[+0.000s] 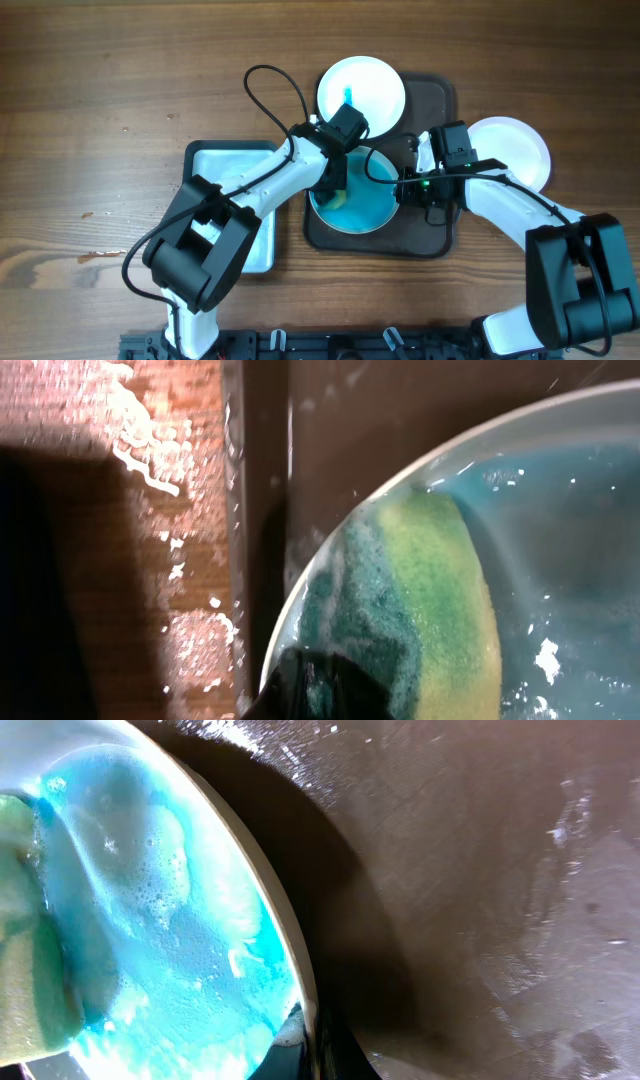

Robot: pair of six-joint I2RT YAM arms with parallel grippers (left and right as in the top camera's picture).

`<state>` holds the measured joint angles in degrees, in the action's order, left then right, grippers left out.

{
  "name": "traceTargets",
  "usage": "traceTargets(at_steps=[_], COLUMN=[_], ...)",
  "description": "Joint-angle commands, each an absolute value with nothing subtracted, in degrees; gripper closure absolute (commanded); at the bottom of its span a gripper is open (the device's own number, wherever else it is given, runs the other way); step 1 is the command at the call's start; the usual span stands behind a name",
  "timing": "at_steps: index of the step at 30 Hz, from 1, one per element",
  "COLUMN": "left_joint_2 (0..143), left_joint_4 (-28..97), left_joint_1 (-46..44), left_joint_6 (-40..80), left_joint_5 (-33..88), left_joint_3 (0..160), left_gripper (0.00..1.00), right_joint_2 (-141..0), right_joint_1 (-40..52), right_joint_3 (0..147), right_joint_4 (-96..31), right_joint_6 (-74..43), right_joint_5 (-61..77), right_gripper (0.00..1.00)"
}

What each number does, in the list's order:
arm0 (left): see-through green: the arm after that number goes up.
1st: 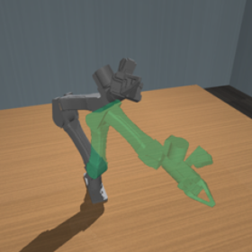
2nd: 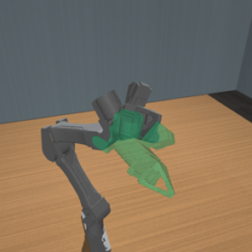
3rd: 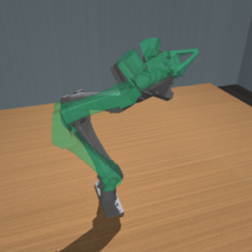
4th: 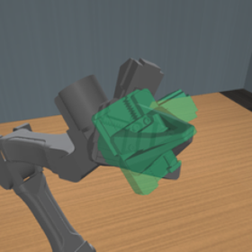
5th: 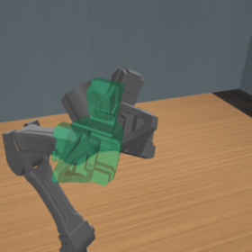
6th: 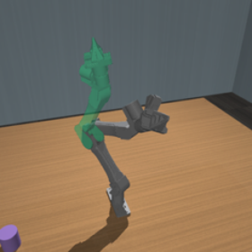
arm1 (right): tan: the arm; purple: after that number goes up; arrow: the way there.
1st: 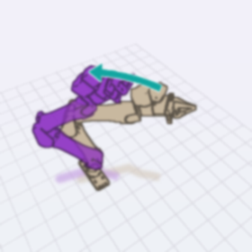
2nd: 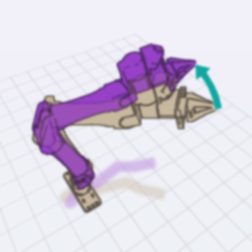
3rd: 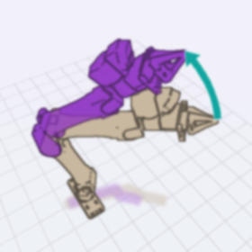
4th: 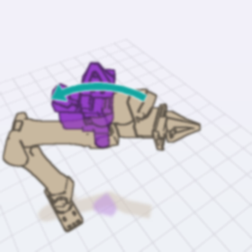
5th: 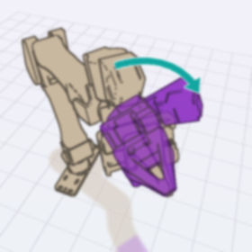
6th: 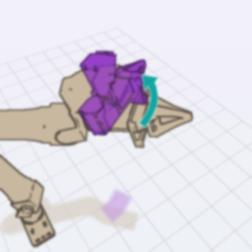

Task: Clean dirty plates on tray and stack at the side
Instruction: 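Scrub the held plate with the sponge in the left gripper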

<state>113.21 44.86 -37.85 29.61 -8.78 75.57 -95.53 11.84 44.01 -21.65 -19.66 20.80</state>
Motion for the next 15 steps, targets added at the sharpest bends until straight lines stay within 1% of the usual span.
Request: traceTargets(at_steps=[1,3,5,8,10,12,15], left_joint_2=[115.07,115.09,115.15,115.70,116.92,118.08,118.67], left_joint_4=[47.77,46.11,41.56,34.70,32.67,32.73,32.88], left_joint_1=[-37.19,-37.91,-39.31,-42.09,-43.86,-44.93,-45.65], left_joint_6=[28.69,28.69,28.69,28.73,28.82,28.97,28.93], left_joint_5=[-9.50,-2.11,9.41,21.63,24.10,25.82,31.48], left_joint_3=[73.21,73.19,73.19,73.08,73.08,73.08,73.08], left_gripper=[0.96,0.96,0.96,0.96,0.96,0.96,0.96], right_joint_2=[-97.93,-97.93,-97.93,-97.93,-97.93,-97.93,-97.93], right_joint_1=[11.40,11.40,11.40,11.40,11.40,11.40,11.40], right_joint_3=[41.60,41.60,41.60,41.60,41.60,41.60,41.60], right_joint_4=[-23.44,-23.38,-23.38,-23.59,-23.64,-23.92,-24.01], right_joint_6=[-18.63,-18.59,-18.61,-18.63,-18.61,-18.63,-18.61], right_joint_5=[15.55,15.53,15.53,15.53,15.53,15.53,15.53], right_gripper=[0.96,0.96,0.96,0.96,0.96,0.96,0.96])
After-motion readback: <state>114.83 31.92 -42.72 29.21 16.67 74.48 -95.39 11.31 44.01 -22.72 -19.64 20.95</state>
